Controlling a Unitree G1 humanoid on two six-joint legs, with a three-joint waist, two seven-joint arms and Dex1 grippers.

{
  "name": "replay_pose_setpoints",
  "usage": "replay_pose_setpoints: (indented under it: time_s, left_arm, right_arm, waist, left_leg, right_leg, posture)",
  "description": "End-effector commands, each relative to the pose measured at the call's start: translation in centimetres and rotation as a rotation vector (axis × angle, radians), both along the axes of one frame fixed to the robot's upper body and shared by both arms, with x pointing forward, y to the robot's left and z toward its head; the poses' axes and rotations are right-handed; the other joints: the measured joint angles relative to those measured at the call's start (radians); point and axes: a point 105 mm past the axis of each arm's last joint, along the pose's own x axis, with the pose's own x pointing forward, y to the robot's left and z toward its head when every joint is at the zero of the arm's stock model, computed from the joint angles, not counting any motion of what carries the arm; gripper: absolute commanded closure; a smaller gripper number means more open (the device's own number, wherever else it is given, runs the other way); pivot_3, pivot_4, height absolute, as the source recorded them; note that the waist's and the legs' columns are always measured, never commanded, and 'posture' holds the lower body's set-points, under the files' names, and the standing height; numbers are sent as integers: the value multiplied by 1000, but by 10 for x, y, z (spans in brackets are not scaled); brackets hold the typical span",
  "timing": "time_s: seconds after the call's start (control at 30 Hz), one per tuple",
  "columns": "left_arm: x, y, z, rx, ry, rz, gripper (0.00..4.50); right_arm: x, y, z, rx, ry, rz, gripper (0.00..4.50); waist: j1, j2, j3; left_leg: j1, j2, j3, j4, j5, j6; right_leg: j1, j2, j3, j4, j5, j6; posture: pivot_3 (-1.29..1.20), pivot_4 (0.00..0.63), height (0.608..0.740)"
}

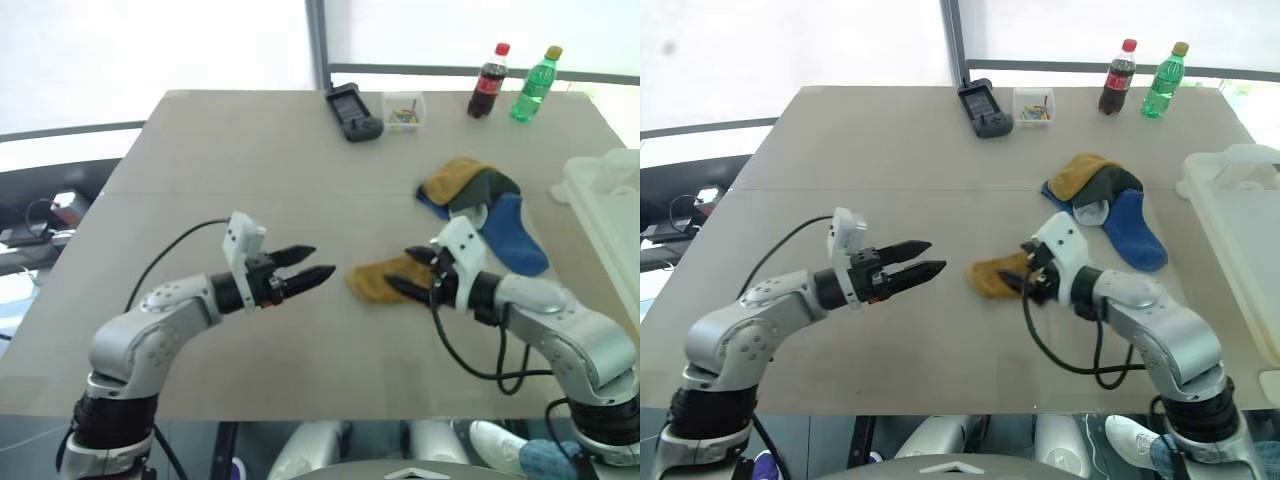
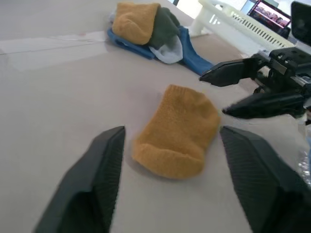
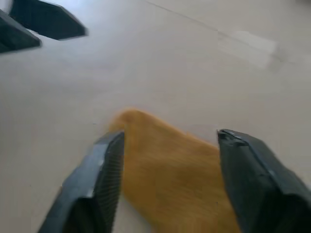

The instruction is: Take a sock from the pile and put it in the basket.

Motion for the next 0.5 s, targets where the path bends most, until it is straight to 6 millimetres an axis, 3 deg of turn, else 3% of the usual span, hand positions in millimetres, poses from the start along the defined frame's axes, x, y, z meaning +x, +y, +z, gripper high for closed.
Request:
replay_pose_setpoints:
  time_s: [0.03,0.1,0.13,0.23,0.3,0.37,0.5]
  left_arm:
    - [6,-9,-7,49,-28,30,2994]
    - [9,-12,-12,62,-27,45,2994]
    - [10,-14,-13,64,-27,54,3033]
    - [4,-23,-16,46,3,18,2053]
    - [5,-23,-19,65,1,38,1081]
    - [6,-24,-23,86,5,46,86]
    - [11,-27,-32,129,29,56,86]
  right_arm:
    - [8,-12,2,-43,-80,7,2344]
    - [12,-16,-2,-26,-56,15,2344]
    - [15,-19,-2,-9,-48,19,2044]
    - [20,-23,-5,-15,-44,31,885]
    - [22,-25,-6,-18,-44,20,0]
    - [23,-27,-8,-23,-34,13,0]
    - [24,-29,-21,-52,-1,11,0]
  waist:
    - [-1,0,0]
    - [-3,0,0]
    - [-3,0,0]
    - [0,0,0]
    - [1,0,0]
    - [1,0,0]
    - [1,0,0]
  left_leg:
    - [0,0,1,0,0,0]
    - [0,1,2,0,0,0]
    - [0,1,2,0,0,0]
    - [-1,1,2,0,0,0]
    - [-1,1,2,0,0,0]
    - [-1,1,2,0,0,0]
    - [-1,1,2,0,0,0]
  right_leg:
    - [0,0,1,0,0,0]
    - [0,0,2,0,0,0]
    - [-1,0,2,1,0,0]
    - [0,1,2,1,0,0]
    - [0,1,2,1,0,0]
    - [0,1,2,0,0,0]
    - [0,1,2,0,0,0]
  posture:
    - [0,150,740]
    - [0,150,740]
    - [0,150,740]
    - [0,150,740]
    - [0,150,740]
    - [0,150,740]
    - [0,150,740]
